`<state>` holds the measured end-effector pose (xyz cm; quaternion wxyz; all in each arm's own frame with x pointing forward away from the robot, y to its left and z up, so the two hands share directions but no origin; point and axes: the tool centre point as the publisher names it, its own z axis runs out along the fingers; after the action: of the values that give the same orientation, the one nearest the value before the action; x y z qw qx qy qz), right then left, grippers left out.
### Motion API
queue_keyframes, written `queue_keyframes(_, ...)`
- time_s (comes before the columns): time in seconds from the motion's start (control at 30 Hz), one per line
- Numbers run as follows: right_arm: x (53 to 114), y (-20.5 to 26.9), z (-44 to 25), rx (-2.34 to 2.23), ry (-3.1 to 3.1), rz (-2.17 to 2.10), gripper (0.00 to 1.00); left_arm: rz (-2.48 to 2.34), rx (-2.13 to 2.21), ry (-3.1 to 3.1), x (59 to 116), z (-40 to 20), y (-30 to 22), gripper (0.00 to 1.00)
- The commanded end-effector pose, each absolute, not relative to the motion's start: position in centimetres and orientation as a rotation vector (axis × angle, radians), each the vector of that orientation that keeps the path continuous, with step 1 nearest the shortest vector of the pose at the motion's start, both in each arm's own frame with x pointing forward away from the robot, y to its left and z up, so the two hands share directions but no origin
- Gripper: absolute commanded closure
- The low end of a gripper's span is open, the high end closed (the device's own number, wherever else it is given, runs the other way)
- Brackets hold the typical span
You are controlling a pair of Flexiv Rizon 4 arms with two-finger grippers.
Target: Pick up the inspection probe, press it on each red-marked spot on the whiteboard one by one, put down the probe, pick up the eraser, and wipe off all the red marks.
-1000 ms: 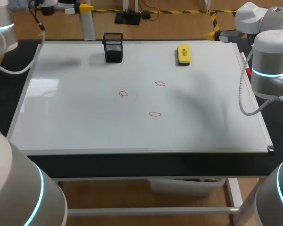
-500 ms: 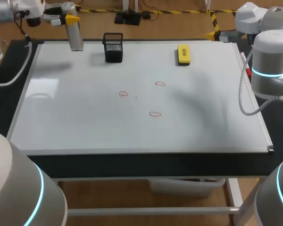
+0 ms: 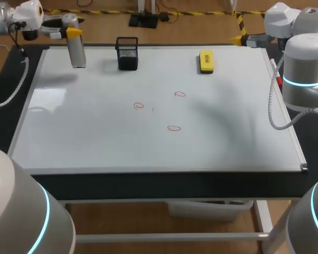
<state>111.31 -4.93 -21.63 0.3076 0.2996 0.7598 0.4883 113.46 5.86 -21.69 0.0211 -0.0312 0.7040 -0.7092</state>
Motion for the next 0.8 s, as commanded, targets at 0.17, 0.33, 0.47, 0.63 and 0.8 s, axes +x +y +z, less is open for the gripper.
queue_keyframes(0.17,111.34,-4.96,-21.62,0.792,2.011,1.291,0.00,-2.153,-0.182,2.149,112.81,-21.48,6.23,1.00)
queue_keyframes(0.33,111.34,-4.96,-21.62,0.792,2.011,1.291,0.00,-2.153,-0.182,2.149,112.81,-21.48,6.23,1.00)
queue_keyframes(0.47,111.34,-4.96,-21.62,0.792,2.011,1.291,0.00,-2.153,-0.182,2.149,112.81,-21.48,6.23,1.00)
queue_keyframes(0.63,111.34,-4.96,-21.62,0.792,2.011,1.291,0.00,-2.153,-0.182,2.149,112.81,-21.48,6.23,1.00)
queue_keyframes(0.8,111.88,-5.24,-21.88,0.776,2.046,1.313,0.00,-2.153,-0.182,2.149,112.81,-21.48,6.23,1.00)
